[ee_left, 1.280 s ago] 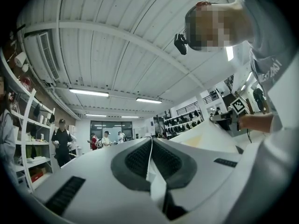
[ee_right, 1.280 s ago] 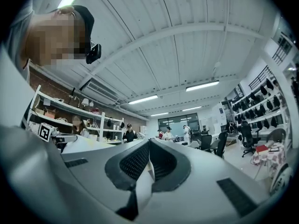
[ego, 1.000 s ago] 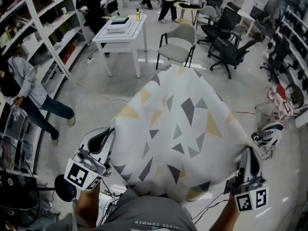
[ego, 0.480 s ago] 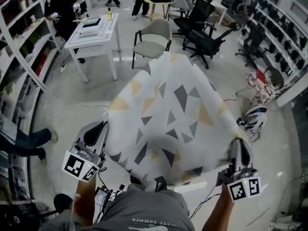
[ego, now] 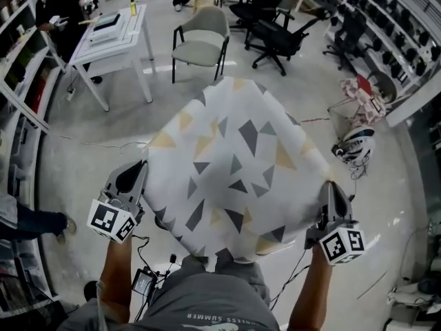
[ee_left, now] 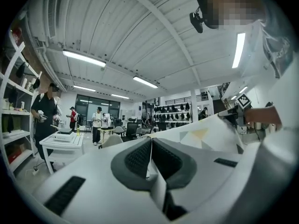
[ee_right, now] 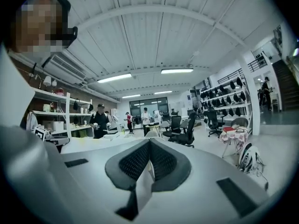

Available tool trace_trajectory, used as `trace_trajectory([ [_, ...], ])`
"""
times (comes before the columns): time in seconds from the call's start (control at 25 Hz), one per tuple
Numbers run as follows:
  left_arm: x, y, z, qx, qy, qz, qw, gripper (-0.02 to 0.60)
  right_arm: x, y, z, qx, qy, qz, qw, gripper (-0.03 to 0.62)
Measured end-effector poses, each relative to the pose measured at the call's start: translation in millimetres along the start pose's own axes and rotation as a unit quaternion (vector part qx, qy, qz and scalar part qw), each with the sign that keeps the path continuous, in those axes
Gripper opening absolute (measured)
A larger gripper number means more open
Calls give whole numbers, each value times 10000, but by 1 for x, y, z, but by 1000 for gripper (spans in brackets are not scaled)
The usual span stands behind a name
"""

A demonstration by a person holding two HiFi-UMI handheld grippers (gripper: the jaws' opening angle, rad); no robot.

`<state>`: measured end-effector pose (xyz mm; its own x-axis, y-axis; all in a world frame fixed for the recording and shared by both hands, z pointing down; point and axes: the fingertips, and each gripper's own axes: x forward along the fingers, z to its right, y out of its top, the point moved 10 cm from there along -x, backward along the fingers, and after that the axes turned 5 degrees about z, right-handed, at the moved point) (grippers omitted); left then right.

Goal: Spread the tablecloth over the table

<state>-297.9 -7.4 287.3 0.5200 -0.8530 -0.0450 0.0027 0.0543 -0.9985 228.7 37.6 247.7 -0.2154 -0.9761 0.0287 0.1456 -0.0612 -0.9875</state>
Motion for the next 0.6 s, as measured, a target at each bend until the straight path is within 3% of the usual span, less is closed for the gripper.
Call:
trace_trajectory([
  [0.28, 34, -73, -18, -104, 23, -861, 9962, 0, 40, -69, 26, 348, -170, -715, 9967, 11],
  [0.6, 76, -168, -24, -526, 206, -1906, 9800, 0, 89, -157, 76, 666, -399, -1655, 9832, 11],
])
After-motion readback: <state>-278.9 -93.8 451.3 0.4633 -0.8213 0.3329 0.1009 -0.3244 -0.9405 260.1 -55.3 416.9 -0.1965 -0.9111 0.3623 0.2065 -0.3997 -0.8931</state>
